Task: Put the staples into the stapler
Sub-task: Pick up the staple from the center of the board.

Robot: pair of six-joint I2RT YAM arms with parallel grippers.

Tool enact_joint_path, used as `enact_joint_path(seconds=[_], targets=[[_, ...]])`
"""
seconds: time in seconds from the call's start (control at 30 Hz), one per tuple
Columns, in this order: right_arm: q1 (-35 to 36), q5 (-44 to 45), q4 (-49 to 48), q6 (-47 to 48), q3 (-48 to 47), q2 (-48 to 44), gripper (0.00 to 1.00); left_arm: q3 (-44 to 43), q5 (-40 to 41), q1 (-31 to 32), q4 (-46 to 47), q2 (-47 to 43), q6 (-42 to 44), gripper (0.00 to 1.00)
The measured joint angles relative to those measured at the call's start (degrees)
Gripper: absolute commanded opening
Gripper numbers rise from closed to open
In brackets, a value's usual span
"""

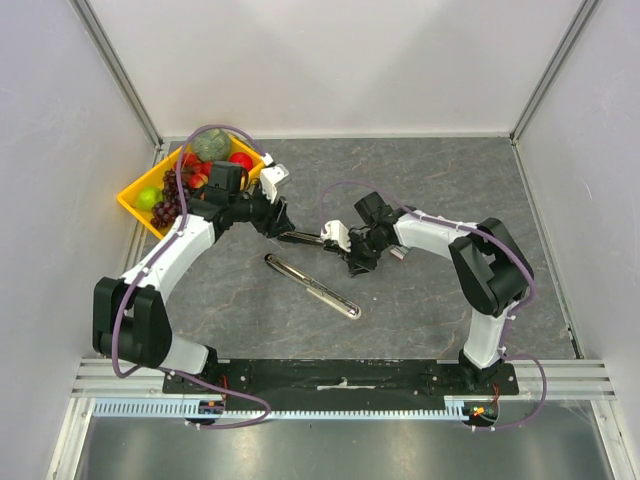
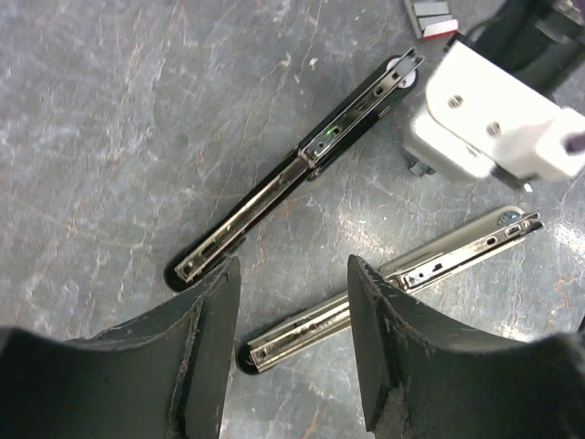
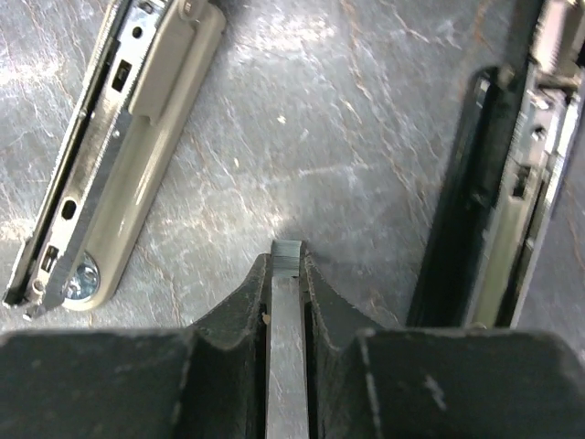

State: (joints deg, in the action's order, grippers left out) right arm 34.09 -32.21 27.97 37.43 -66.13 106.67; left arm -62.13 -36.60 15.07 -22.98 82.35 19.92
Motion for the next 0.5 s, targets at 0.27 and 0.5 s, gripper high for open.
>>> enact_joint_path(seconds=[0.27, 0.5], targets=[[-6.12, -6.95, 6.12, 0.11, -4.61, 0.00, 0.15, -0.59, -8.74, 0.42, 2.73, 2.23, 7.80, 0.58], [-9.20, -18.82, 15.56, 1.77, -9.81, 0.02, 0.14, -0.57, -11.13, 5.01, 3.43, 3.02, 21.22, 0.59]])
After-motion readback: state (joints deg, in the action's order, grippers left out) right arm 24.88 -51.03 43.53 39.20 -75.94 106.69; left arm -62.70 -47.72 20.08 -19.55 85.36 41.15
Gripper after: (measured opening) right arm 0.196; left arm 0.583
